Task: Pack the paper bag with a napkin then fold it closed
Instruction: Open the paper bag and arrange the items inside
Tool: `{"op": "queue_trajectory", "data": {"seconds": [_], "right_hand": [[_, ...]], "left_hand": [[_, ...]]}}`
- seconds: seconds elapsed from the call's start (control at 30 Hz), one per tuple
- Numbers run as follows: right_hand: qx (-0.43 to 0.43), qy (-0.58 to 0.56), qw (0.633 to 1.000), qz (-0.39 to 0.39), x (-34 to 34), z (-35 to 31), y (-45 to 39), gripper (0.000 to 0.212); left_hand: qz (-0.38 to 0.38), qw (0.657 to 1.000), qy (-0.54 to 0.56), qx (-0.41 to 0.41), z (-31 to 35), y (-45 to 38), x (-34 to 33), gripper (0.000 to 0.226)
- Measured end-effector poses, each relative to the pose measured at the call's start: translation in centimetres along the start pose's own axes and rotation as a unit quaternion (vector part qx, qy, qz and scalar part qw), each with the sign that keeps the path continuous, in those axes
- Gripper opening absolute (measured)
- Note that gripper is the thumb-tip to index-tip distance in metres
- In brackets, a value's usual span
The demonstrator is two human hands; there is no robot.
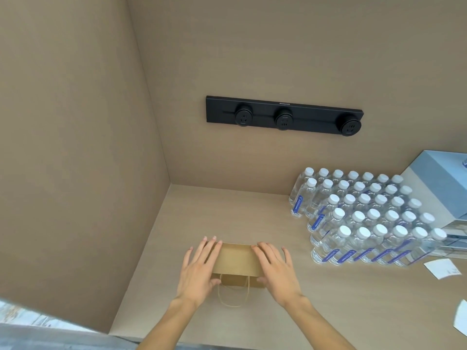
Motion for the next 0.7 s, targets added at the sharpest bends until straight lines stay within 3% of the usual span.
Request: {"op": "queue_trajectory", "data": {"seconds": [0.13,0.3,0.37,0.47,0.53,0.7], "right_hand": [[0.033,-0.058,0.997,-0.033,0.7,1.2,-0.5,0.089],[0.073,-0.103,0.99,-0.057,1.9,2.3,-0.6,0.058],[0.073,-0.12,0.988,-0.061,2.4,2.5,-0.8,0.046],[0.059,-0.165,0.983,-0.062,3.2,2.5,-1.2,0.037],[0.036,-0.199,0.978,-0.05,3.8,2.4,-1.5,0.031],[-0.03,-0.233,0.972,-0.022,5.1,2.3,-2.4,0.031]], "left_hand": [[-0.032,0.999,0.031,-0.001,-0.6,-0.5,0.4,0.113],[-0.024,0.983,0.18,0.022,-1.3,-0.8,2.1,0.125],[-0.023,0.956,0.291,0.041,-1.5,-0.5,3.0,0.123],[-0.046,0.877,0.469,0.097,-1.3,0.2,3.9,0.11],[-0.053,0.843,0.519,0.132,-1.0,0.5,4.4,0.107],[-0.088,0.843,0.508,0.153,-0.1,0.7,4.8,0.12]]}}
Point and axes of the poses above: each hand's wrist, its own y-axis away from the middle knuckle, its own x-axis out of the back of the hand, z = x × y, the point moved 3 cm from there along -y, towards the middle knuckle, and after that the axes turned 2 degrees about y, right-handed, at the moved point
